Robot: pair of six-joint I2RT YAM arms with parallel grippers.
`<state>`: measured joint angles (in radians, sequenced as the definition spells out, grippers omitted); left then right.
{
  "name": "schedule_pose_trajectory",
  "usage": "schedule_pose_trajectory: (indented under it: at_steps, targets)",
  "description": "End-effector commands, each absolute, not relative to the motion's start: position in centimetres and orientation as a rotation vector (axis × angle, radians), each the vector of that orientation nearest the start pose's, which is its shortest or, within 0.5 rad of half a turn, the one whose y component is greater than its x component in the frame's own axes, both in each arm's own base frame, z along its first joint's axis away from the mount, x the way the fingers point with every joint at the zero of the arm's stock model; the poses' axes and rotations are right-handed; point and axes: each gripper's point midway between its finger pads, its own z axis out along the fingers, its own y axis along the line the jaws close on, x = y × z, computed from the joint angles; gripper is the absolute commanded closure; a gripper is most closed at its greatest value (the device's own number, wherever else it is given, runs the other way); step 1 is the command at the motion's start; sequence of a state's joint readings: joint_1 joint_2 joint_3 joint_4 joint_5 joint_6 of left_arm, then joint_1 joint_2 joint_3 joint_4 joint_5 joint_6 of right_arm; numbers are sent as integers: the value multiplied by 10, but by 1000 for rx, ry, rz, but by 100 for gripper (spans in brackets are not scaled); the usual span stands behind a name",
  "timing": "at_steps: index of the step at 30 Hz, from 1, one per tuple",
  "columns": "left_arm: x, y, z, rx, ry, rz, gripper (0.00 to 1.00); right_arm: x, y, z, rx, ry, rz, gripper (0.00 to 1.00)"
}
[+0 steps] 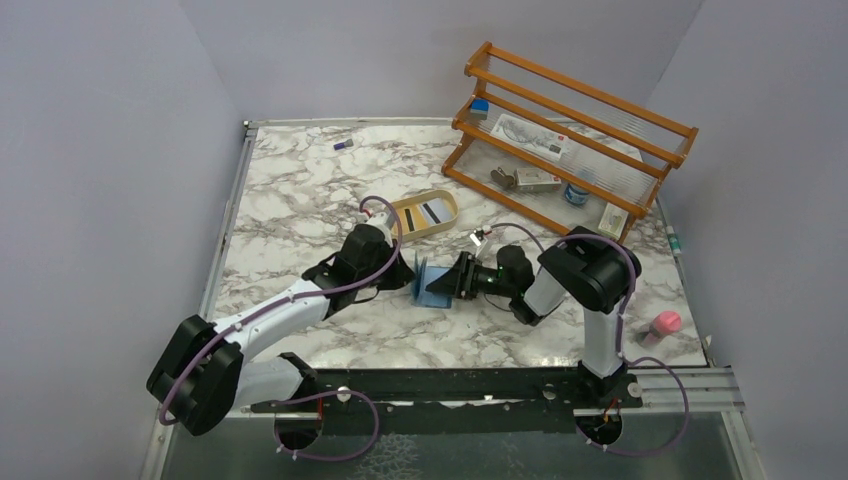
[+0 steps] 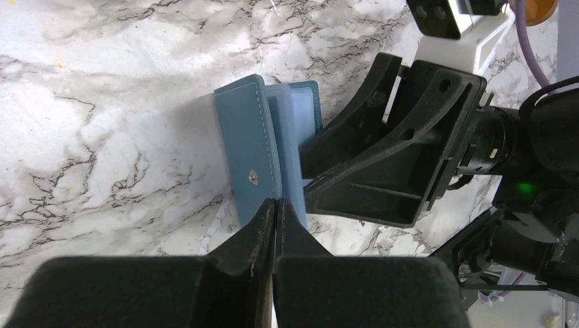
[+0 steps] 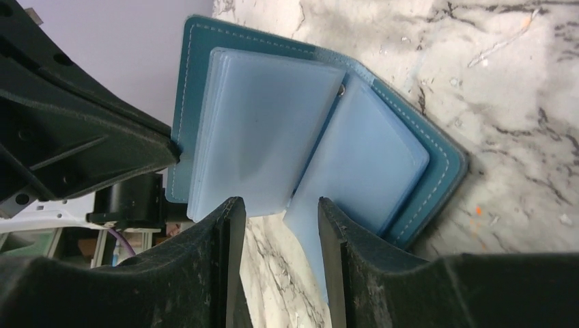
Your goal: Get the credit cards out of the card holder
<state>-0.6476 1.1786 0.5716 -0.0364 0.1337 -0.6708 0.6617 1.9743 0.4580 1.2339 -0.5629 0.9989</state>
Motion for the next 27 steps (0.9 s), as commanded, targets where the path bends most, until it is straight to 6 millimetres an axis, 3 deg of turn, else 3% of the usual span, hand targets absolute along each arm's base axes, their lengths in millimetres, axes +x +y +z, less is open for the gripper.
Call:
schedule_pose_trajectory:
  at_steps: [1, 16, 27]
  targets:
    - [243, -241, 104, 61, 2321, -808, 100, 213, 316, 4, -3, 2279, 1550, 50]
    - [241, -241, 96, 64, 2344, -786, 100, 213, 309, 0, 25, 2285, 1554, 50]
    - [236, -241, 81, 51, 2369, -801, 100, 229, 326, 6, -57, 2292, 1561, 50]
